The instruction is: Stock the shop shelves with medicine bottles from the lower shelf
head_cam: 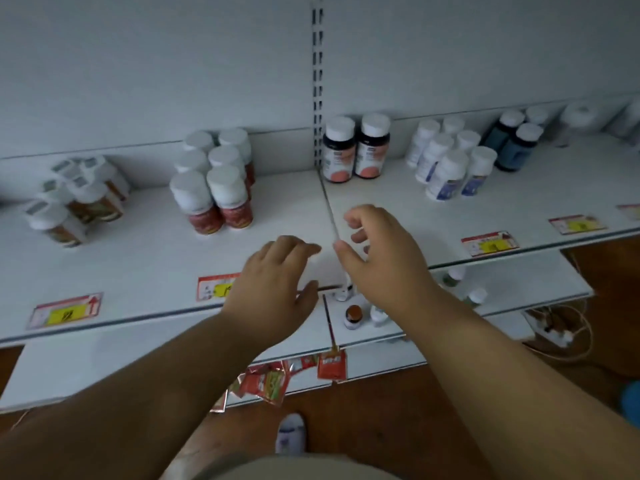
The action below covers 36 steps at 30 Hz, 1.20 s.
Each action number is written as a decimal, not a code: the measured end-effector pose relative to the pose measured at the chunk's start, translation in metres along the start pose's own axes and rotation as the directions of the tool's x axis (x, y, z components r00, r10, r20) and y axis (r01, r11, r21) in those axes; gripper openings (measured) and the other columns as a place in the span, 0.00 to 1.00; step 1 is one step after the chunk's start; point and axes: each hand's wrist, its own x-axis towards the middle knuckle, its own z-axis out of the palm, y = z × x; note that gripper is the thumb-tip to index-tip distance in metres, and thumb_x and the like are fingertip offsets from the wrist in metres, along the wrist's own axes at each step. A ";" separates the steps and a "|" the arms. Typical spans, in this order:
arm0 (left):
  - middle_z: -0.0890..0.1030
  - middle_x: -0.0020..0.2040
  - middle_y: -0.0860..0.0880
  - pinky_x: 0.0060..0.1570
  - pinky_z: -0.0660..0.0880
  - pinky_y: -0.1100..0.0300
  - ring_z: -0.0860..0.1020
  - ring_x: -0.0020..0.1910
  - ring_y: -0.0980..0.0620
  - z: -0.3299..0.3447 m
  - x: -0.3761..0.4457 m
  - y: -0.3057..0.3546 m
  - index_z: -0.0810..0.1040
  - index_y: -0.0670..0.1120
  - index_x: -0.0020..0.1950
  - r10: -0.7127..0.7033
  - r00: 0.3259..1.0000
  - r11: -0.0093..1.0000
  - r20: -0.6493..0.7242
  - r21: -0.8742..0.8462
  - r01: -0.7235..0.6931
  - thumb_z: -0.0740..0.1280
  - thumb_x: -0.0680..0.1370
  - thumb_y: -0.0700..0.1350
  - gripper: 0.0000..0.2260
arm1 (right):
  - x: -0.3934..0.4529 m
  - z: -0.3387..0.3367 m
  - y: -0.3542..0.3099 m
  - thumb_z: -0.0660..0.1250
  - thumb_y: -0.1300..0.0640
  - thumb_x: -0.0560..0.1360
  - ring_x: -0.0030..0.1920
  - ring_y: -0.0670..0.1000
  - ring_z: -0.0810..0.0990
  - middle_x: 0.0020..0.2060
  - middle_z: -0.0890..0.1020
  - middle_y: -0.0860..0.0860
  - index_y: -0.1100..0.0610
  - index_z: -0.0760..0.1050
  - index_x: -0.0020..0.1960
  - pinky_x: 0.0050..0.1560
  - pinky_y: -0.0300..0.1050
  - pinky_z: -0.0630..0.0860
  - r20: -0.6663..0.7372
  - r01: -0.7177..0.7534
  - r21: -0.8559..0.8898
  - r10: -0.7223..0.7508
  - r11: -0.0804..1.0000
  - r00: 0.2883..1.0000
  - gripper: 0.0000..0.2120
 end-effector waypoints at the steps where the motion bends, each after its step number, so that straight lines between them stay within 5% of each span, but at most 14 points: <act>1: 0.77 0.59 0.46 0.54 0.76 0.50 0.78 0.55 0.43 -0.002 -0.013 0.001 0.76 0.46 0.65 -0.001 1.000 1.000 -0.005 0.007 0.001 0.65 0.75 0.49 0.19 | -0.009 0.005 0.000 0.68 0.51 0.78 0.52 0.44 0.76 0.56 0.75 0.47 0.52 0.73 0.61 0.54 0.44 0.78 -0.003 0.009 0.025 -0.009 1.000 1.000 0.14; 5: 0.76 0.60 0.49 0.49 0.74 0.59 0.79 0.51 0.50 0.007 -0.066 0.013 0.77 0.48 0.64 -0.066 0.997 0.997 0.032 -0.046 0.067 0.68 0.77 0.46 0.16 | -0.049 0.025 0.004 0.69 0.53 0.77 0.48 0.43 0.76 0.51 0.74 0.46 0.52 0.75 0.54 0.48 0.35 0.75 -0.019 -0.017 0.141 0.020 0.990 1.000 0.08; 8: 0.75 0.64 0.50 0.53 0.77 0.55 0.78 0.56 0.49 0.034 -0.100 0.015 0.76 0.50 0.67 -0.157 0.978 0.980 0.136 -0.099 0.171 0.69 0.77 0.47 0.18 | -0.086 0.050 0.016 0.69 0.52 0.77 0.48 0.44 0.76 0.50 0.75 0.46 0.50 0.74 0.54 0.47 0.37 0.74 0.026 -0.098 0.164 0.095 0.982 0.995 0.07; 11: 0.73 0.67 0.50 0.57 0.78 0.48 0.77 0.61 0.47 0.067 -0.116 -0.002 0.73 0.51 0.69 -0.196 0.958 0.969 0.209 -0.106 0.221 0.69 0.77 0.48 0.20 | -0.120 0.090 0.030 0.69 0.51 0.77 0.51 0.45 0.76 0.53 0.76 0.47 0.51 0.74 0.57 0.52 0.48 0.78 0.064 -0.163 0.175 0.154 0.971 0.986 0.11; 18: 0.72 0.69 0.52 0.61 0.76 0.48 0.74 0.65 0.50 0.166 -0.130 -0.097 0.70 0.53 0.71 -0.263 0.928 0.955 0.264 -0.069 0.290 0.70 0.77 0.47 0.23 | -0.136 0.236 0.101 0.72 0.50 0.75 0.56 0.48 0.74 0.59 0.75 0.52 0.52 0.73 0.65 0.53 0.43 0.75 -0.017 -0.305 0.143 0.311 0.942 0.950 0.21; 21: 0.71 0.71 0.54 0.63 0.74 0.55 0.73 0.65 0.53 0.213 -0.132 -0.142 0.69 0.55 0.72 -0.341 0.904 0.917 0.258 -0.118 0.380 0.69 0.78 0.47 0.23 | -0.122 0.311 0.135 0.72 0.48 0.75 0.61 0.54 0.75 0.62 0.74 0.55 0.53 0.70 0.69 0.60 0.51 0.75 -0.013 -0.375 0.112 0.379 0.920 0.925 0.26; 24: 0.70 0.72 0.58 0.58 0.71 0.61 0.72 0.64 0.58 0.254 -0.127 -0.183 0.67 0.59 0.72 -0.425 0.863 0.840 0.274 -0.236 0.489 0.66 0.80 0.49 0.21 | -0.096 0.376 0.166 0.73 0.48 0.74 0.66 0.56 0.73 0.66 0.73 0.56 0.52 0.64 0.75 0.66 0.48 0.70 0.011 -0.384 0.128 0.386 0.914 0.923 0.33; 30: 0.69 0.71 0.61 0.58 0.70 0.60 0.71 0.65 0.59 0.319 -0.113 -0.242 0.65 0.61 0.72 -0.342 0.893 0.872 0.291 -0.256 0.417 0.66 0.80 0.51 0.22 | -0.038 0.463 0.201 0.72 0.46 0.75 0.76 0.61 0.61 0.78 0.60 0.56 0.43 0.47 0.79 0.73 0.59 0.65 -0.078 -0.381 0.090 0.388 0.920 0.918 0.43; 36: 0.69 0.71 0.59 0.56 0.68 0.61 0.70 0.62 0.62 0.342 -0.107 -0.260 0.64 0.60 0.73 -0.302 0.912 0.882 0.277 -0.282 0.378 0.62 0.81 0.55 0.21 | -0.020 0.472 0.217 0.68 0.60 0.78 0.64 0.58 0.75 0.67 0.71 0.58 0.48 0.58 0.77 0.64 0.54 0.74 -0.128 -0.237 0.165 0.259 0.957 0.957 0.32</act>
